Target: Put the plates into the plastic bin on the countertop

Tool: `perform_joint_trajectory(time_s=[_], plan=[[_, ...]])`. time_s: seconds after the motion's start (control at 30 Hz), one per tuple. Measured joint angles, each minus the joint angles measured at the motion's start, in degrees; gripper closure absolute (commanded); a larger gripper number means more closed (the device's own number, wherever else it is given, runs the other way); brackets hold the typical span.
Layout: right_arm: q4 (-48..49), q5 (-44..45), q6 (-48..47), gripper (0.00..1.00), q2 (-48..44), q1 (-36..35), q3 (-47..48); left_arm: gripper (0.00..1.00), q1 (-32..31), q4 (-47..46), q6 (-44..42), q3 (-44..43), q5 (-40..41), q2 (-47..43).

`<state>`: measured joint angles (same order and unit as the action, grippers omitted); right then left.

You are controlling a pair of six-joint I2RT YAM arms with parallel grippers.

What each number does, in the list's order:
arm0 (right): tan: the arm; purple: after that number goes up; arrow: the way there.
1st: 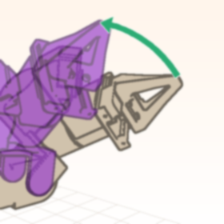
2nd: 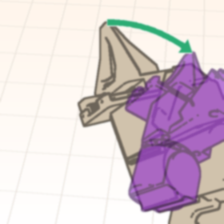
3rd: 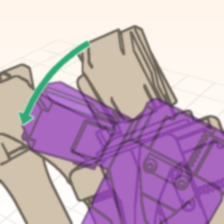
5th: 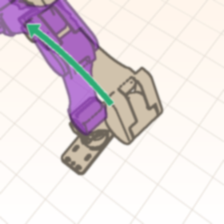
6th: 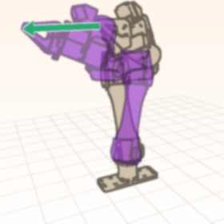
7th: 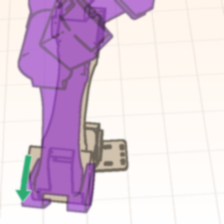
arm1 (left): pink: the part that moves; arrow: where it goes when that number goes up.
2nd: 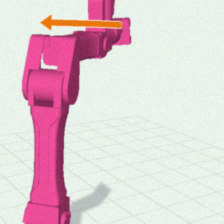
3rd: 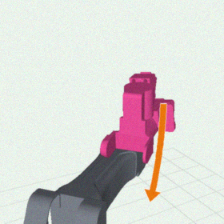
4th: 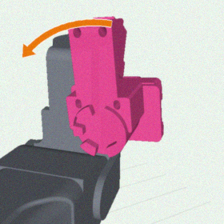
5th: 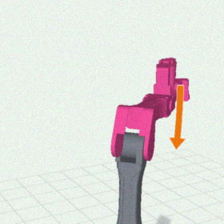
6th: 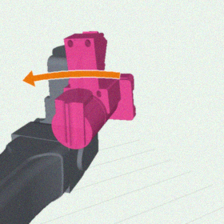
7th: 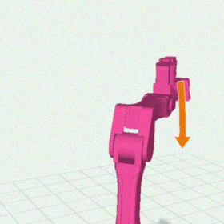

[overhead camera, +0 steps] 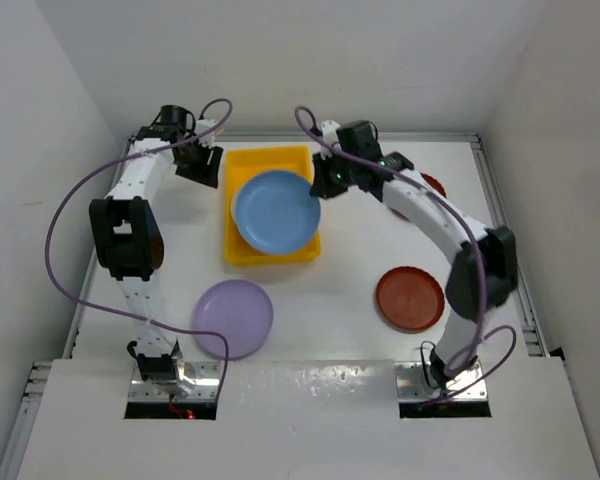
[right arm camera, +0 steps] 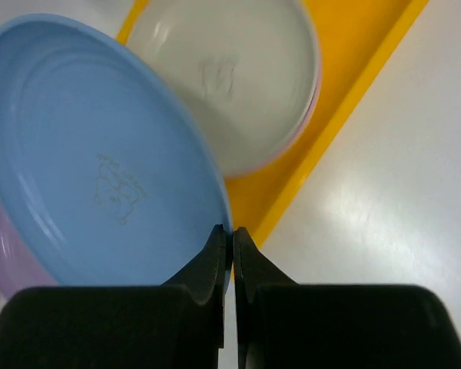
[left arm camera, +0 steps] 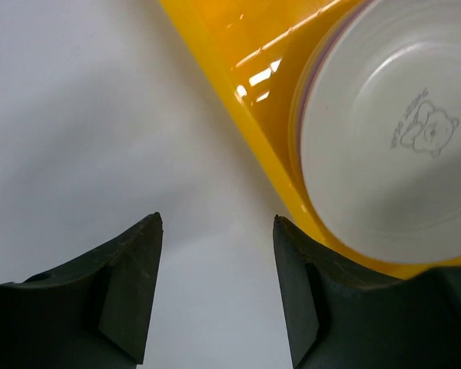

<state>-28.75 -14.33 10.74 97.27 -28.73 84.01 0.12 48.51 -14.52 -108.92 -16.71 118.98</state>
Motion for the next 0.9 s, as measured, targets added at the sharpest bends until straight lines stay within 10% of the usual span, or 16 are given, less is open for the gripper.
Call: perform_joint_trajectory(time_s=[0.23,0.7,0.9], plan=[[1.84,4.59,9.25,1.00,22.75,0.90,22.86,0.38,3.26,0.85,-0.28,5.81,2.51,-7.37],[0.33,8.37,17.84,1.00,30.88,0.15,24.17,0.38,4.76,1.33,-1.11,8.17,4.04,-8.09],[1.49,9.11,18.62,0.77,31.19,-0.35,23.93,0.38,4.76,1.33,-1.75,9.60,3.85,-8.11]])
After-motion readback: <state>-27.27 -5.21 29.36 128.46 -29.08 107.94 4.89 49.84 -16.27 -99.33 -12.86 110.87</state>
